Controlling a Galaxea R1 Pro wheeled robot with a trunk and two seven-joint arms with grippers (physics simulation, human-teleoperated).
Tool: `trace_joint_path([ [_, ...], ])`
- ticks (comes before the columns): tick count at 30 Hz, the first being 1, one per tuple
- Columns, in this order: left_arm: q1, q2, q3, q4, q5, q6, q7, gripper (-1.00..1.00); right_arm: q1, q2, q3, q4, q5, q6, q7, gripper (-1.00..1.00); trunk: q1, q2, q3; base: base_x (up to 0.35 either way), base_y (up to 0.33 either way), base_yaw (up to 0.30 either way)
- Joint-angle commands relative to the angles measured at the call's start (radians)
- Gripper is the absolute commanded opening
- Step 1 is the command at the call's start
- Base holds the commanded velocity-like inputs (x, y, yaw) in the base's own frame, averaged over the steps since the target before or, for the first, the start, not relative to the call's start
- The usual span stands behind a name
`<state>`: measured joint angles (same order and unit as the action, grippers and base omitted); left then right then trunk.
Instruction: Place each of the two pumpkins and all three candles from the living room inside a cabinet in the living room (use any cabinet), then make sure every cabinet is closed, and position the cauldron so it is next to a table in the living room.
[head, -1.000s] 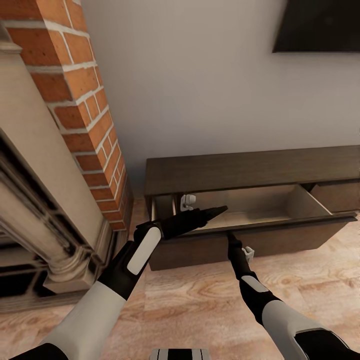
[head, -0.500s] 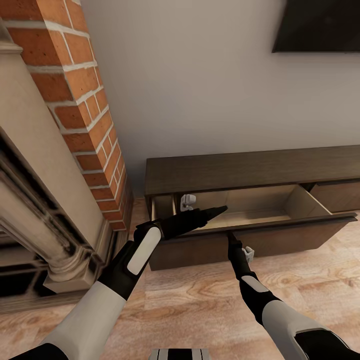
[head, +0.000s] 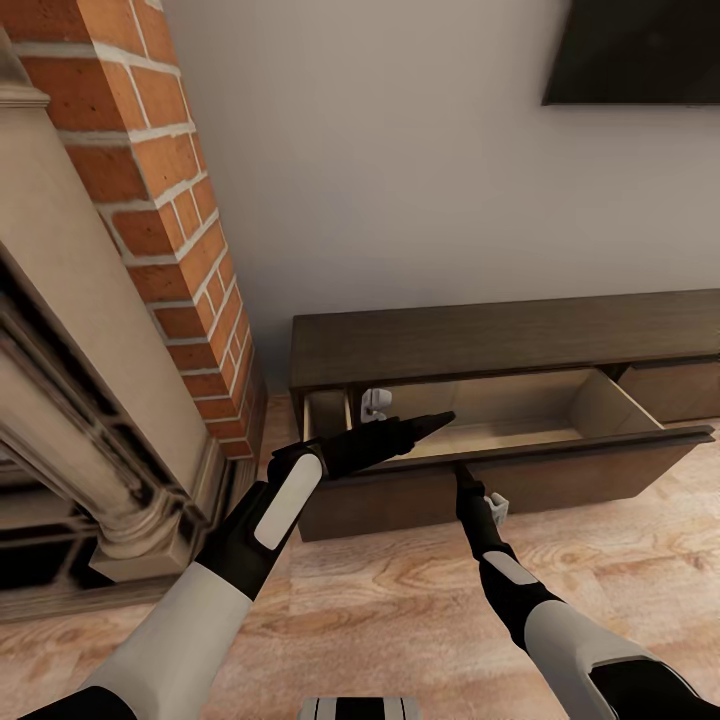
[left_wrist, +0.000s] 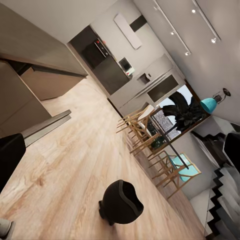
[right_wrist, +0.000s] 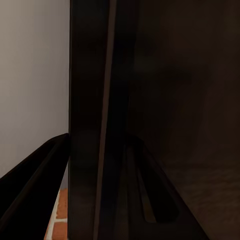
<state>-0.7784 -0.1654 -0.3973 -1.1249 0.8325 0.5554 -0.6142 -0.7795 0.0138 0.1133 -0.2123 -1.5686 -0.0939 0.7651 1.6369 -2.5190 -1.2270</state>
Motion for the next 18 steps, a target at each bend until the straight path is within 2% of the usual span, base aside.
trace_joint_path([
  [1,-0.001,0.0,0.0,0.0,0.008,0.008,0.001,1.0,0.0,0.014,0.049,0.008,0.005,-0.006,-0.003,-1.0,0.0,0.0,-0.001,0.0,0.0,0.0],
  [18,-0.001,0.0,0.0,0.0,0.008,0.008,0.005,1.0,0.0,0.014,0.049,0.008,0.006,-0.006,-0.003,-1.0,0.0,0.0,-0.001,-0.012,0.0,0.0],
])
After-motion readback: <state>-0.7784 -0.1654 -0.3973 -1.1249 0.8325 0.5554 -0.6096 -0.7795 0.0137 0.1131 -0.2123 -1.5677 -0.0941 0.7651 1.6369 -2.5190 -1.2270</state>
